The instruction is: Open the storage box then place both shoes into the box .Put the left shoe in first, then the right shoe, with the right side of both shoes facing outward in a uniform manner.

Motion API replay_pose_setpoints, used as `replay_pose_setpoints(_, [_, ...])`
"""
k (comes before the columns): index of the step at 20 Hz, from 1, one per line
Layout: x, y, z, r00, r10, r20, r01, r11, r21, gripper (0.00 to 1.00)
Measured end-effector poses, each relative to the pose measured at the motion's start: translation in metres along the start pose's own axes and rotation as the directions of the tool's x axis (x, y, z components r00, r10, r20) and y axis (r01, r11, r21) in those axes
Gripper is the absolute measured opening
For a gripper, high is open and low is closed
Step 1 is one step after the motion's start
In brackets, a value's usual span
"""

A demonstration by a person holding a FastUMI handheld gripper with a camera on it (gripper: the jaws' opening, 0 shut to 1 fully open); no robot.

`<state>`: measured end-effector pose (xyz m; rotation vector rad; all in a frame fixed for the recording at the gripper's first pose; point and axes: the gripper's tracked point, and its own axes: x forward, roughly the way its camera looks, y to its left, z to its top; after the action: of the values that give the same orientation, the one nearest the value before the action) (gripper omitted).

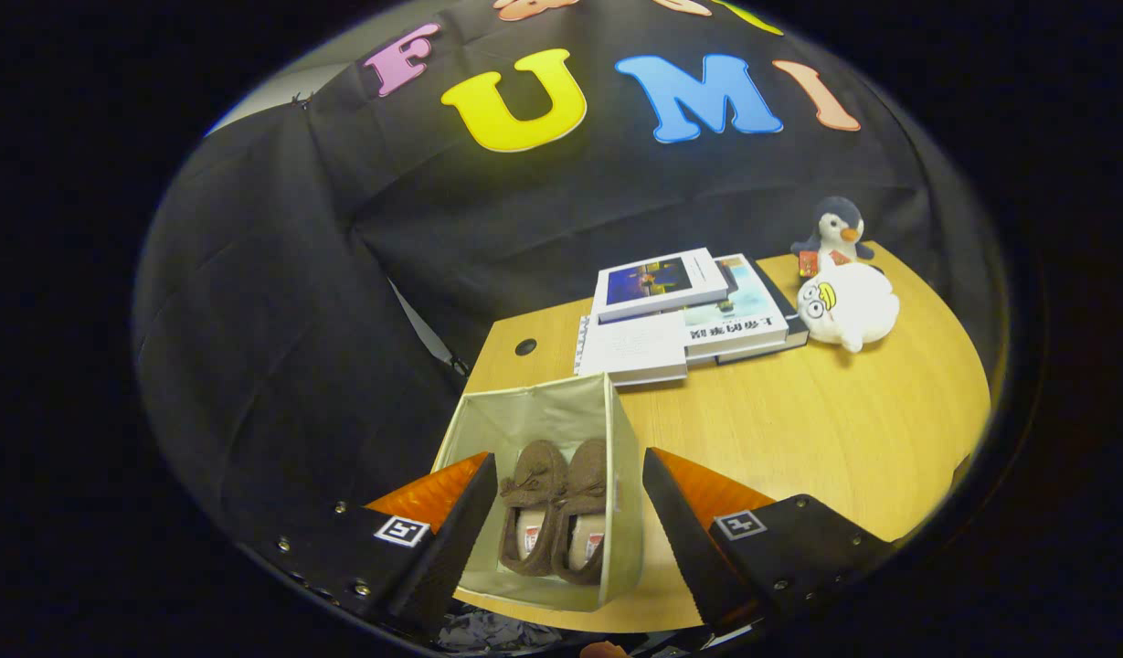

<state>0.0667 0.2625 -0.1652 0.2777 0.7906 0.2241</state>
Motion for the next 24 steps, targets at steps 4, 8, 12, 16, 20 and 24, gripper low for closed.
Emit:
replay_pose_setpoints(4, [-0.035, -0.022, 0.031, 0.995, -0.006, 0.096, 0.010, 0.999, -0.046, 0.98])
replay_pose_setpoints(8, [-0.072, -0.056, 0.049, 0.987, -0.032, 0.157, 0.048, 0.994, -0.100, 0.97])
replay_pose_setpoints(12, [-0.107, -0.090, 0.066, 0.973, -0.060, 0.225, 0.093, 0.986, -0.139, 0.98])
replay_pose_setpoints(16, [-0.136, -0.124, 0.080, 0.953, -0.074, 0.293, 0.122, 0.982, -0.147, 0.98])
replay_pose_setpoints(20, [-0.163, -0.153, 0.093, 0.924, -0.085, 0.372, 0.161, 0.971, -0.177, 0.97])
replay_pose_setpoints(24, [-0.183, -0.175, 0.099, 0.899, -0.094, 0.427, 0.191, 0.963, -0.190, 0.97])
